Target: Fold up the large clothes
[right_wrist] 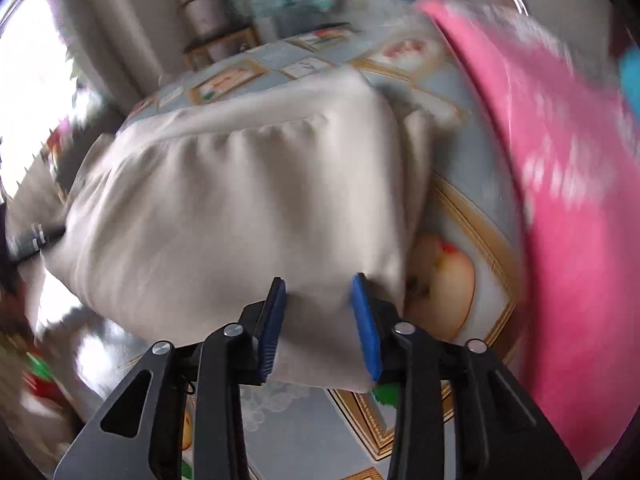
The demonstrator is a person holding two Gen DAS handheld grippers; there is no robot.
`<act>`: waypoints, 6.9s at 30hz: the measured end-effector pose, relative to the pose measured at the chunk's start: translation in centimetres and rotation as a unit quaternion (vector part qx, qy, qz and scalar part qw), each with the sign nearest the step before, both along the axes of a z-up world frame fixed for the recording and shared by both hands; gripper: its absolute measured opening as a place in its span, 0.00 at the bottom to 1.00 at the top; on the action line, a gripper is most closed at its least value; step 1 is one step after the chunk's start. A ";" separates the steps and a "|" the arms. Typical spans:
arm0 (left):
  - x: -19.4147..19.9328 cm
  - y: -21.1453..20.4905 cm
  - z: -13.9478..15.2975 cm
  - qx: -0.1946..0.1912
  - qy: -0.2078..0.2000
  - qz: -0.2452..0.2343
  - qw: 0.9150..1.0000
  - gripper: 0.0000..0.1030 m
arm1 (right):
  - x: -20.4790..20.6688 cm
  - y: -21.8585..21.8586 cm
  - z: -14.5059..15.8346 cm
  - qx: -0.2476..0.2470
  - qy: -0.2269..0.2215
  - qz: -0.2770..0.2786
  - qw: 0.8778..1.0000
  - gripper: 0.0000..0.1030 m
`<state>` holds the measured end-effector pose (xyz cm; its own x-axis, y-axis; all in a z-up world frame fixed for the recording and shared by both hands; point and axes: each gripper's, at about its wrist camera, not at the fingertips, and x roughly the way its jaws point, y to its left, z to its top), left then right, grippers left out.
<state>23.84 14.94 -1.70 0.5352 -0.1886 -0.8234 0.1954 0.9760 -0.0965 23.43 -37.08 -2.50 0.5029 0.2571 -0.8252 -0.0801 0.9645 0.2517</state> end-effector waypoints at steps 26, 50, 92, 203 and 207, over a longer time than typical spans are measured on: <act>-5.7 -14.1 1.6 -0.020 -0.081 -0.111 0.990 0.24 | -4.0 20.4 1.8 -0.020 -0.092 0.153 0.984 0.18; -5.4 -1.6 1.1 -0.086 -0.078 0.039 0.992 0.23 | -6.2 9.8 2.9 -0.102 -0.111 0.007 0.989 0.30; -14.9 -12.3 9.2 0.063 -0.128 0.121 0.982 0.92 | -18.0 15.8 8.4 -0.140 -0.160 -0.062 0.975 0.94; -13.6 -15.9 6.4 0.054 -0.041 0.094 0.993 0.92 | -16.1 15.5 6.8 -0.162 -0.097 -0.071 0.979 0.94; -13.7 -15.9 6.4 0.054 -0.041 0.093 0.993 0.92 | -16.1 15.5 6.8 -0.162 -0.096 -0.071 0.979 0.94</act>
